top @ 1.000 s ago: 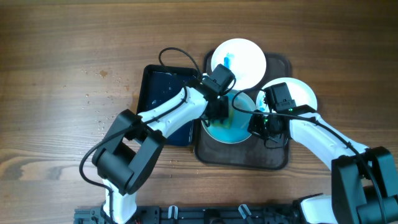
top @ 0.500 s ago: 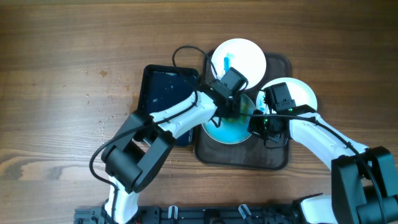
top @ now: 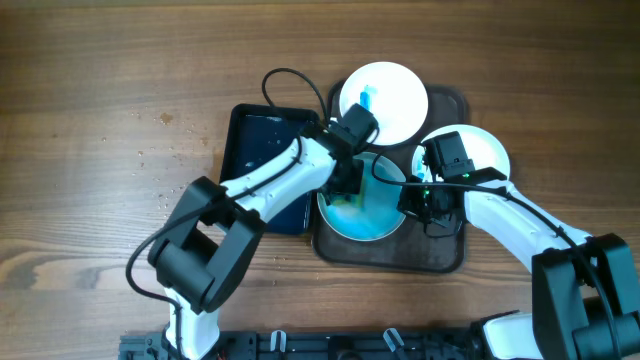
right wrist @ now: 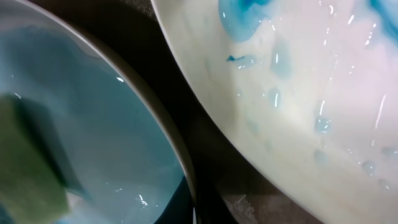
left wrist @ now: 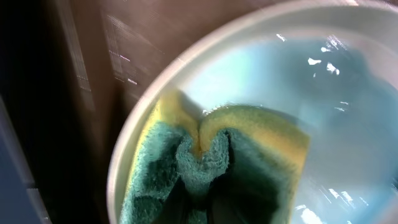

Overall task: Clean dirty plates on tray and stack at the side
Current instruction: 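Scrub the front plate with the sponge in the left gripper, then return the sponge to the black tray with the left gripper, then lift the plate with right gripper and tilt it over the black tray, then carry the plate right and set it down beside the brown tray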

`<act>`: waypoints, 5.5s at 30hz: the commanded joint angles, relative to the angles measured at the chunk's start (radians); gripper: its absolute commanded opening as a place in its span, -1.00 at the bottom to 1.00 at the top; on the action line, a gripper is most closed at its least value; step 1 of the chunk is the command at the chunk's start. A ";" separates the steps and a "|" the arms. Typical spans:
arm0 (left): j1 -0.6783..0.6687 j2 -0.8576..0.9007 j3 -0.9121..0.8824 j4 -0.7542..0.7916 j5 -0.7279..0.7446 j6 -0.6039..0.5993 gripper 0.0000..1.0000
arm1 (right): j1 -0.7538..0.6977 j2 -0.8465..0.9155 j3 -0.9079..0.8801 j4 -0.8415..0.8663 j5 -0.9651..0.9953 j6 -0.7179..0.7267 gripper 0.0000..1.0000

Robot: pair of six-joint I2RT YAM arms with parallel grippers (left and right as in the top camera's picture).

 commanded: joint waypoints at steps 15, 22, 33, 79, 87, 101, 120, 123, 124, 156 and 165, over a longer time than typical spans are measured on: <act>-0.004 0.017 -0.037 -0.188 0.073 -0.064 -0.92 | -0.003 0.052 -0.050 -0.041 0.123 0.003 -0.91; 0.041 -0.116 -0.034 -0.182 -0.053 -0.156 -0.92 | -0.003 0.052 -0.050 -0.041 0.123 0.001 -0.91; 0.263 -0.387 -0.081 -0.203 -0.200 -0.140 -0.92 | -0.003 0.052 -0.049 -0.013 0.104 -0.079 -0.92; 0.593 -0.744 -0.127 -0.284 0.030 -0.087 1.00 | 0.806 0.126 0.642 0.027 1.480 -0.512 -0.91; 0.593 -0.744 -0.127 -0.284 0.030 -0.087 1.00 | 0.827 0.126 0.642 0.122 1.481 -0.628 -0.91; 0.593 -0.744 -0.127 -0.284 0.030 -0.087 1.00 | 0.829 0.126 0.642 0.200 1.473 -0.706 -0.91; 0.593 -0.744 -0.127 -0.284 0.030 -0.087 1.00 | 0.844 0.126 0.642 0.272 1.477 -0.785 -0.91; 0.593 -0.744 -0.127 -0.284 0.030 -0.087 1.00 | 0.844 0.126 0.642 0.272 1.477 -0.785 -0.91; 0.593 -0.744 -0.127 -0.284 0.030 -0.087 1.00 | 0.844 0.126 0.642 0.272 1.477 -0.785 -0.91; 0.593 -0.744 -0.127 -0.284 0.030 -0.087 1.00 | 0.209 -0.143 0.642 -0.200 0.236 -0.083 -0.91; 0.593 -0.744 -0.127 -0.284 0.030 -0.087 1.00 | -0.645 -0.200 0.608 -0.472 0.133 -0.175 -0.92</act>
